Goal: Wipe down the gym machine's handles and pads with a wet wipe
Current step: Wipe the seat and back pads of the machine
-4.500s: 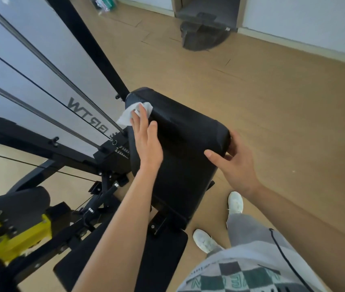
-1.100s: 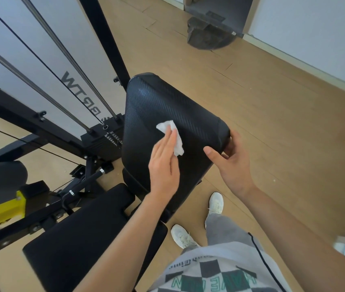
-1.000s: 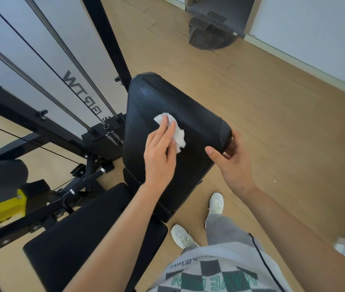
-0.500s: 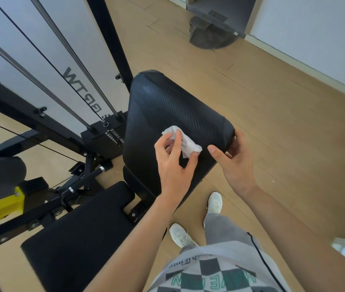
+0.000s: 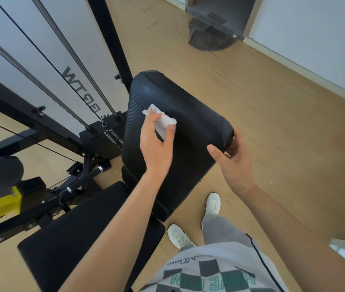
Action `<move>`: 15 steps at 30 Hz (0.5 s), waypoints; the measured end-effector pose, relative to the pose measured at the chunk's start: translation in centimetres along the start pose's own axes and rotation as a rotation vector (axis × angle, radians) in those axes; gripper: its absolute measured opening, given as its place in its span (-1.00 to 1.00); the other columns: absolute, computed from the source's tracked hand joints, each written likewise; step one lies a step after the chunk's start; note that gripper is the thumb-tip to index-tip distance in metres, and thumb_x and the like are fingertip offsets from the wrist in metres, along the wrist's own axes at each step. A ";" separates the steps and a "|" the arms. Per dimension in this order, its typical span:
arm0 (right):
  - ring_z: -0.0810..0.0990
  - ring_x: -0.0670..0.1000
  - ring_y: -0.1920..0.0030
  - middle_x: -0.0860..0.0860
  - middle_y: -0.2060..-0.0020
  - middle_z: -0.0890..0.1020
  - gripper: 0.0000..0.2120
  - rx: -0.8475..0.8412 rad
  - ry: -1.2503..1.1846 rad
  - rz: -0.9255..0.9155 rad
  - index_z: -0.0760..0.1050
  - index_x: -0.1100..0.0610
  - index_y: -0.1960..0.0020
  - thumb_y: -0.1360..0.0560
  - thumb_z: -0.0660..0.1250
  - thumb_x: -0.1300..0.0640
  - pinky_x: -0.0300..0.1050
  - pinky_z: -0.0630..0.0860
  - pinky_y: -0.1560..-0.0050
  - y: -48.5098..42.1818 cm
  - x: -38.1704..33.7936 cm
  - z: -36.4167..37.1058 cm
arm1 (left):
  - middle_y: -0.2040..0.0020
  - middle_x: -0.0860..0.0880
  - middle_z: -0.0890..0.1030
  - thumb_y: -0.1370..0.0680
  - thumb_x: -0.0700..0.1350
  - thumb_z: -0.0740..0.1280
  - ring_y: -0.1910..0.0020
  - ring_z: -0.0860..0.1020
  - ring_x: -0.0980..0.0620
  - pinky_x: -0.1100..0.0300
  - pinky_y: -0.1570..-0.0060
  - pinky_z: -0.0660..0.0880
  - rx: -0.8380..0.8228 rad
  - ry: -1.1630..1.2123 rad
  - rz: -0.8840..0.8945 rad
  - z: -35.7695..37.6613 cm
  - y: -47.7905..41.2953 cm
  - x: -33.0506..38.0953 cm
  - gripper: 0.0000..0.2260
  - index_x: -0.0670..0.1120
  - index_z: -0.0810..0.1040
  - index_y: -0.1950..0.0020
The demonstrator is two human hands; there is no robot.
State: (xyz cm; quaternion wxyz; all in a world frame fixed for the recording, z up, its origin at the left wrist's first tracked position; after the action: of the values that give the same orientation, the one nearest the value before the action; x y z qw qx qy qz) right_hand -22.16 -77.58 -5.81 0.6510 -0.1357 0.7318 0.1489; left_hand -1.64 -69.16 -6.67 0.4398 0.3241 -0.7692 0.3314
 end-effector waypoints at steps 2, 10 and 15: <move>0.64 -0.09 -0.17 -0.05 -0.20 0.64 -0.47 -0.002 -0.012 0.005 0.42 0.15 -0.42 -0.50 0.51 0.23 -0.27 0.59 -0.05 0.0 0.0 0.0 | -0.50 -0.15 0.45 -0.63 -0.06 0.38 -0.50 0.40 -0.07 -0.09 -0.40 0.46 -0.040 -0.018 0.078 1.2 1.8 0.9 -0.69 -0.10 0.50 -0.35; 0.64 -0.04 -0.21 -0.03 -0.22 0.64 -0.48 -0.010 -0.028 0.010 0.43 0.11 -0.40 -0.50 0.51 0.24 -0.22 0.59 -0.09 0.0 0.0 0.1 | -0.61 -0.18 0.29 -0.69 0.13 0.21 -0.60 0.26 -0.19 -0.21 -0.40 0.45 -0.195 -0.057 0.196 3.4 6.6 0.8 -0.52 -0.09 0.42 -0.54; 0.63 -0.09 -0.20 -0.07 -0.22 0.64 -0.46 -0.009 -0.009 0.005 0.42 0.12 -0.43 -0.50 0.51 0.22 -0.27 0.58 -0.07 0.0 -0.1 0.2 | -0.66 -0.15 0.15 -0.70 0.18 0.13 -0.63 0.16 -0.20 -0.31 -0.45 0.34 -0.243 -0.123 0.212 2.3 3.2 -0.9 -0.47 -0.02 0.27 -0.62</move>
State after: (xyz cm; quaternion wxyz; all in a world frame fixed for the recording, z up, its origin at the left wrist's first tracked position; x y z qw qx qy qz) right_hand -22.02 -77.47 -5.71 0.6533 -0.1363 0.7285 0.1546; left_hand -4.88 -68.92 -9.11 0.3906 0.2052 -0.8589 0.2599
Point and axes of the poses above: each hand's wrist, its own y-axis away from the middle knuckle, its own z-axis out of the palm, x = y × z, the point moved 6 cm from there along -y, towards the middle knuckle
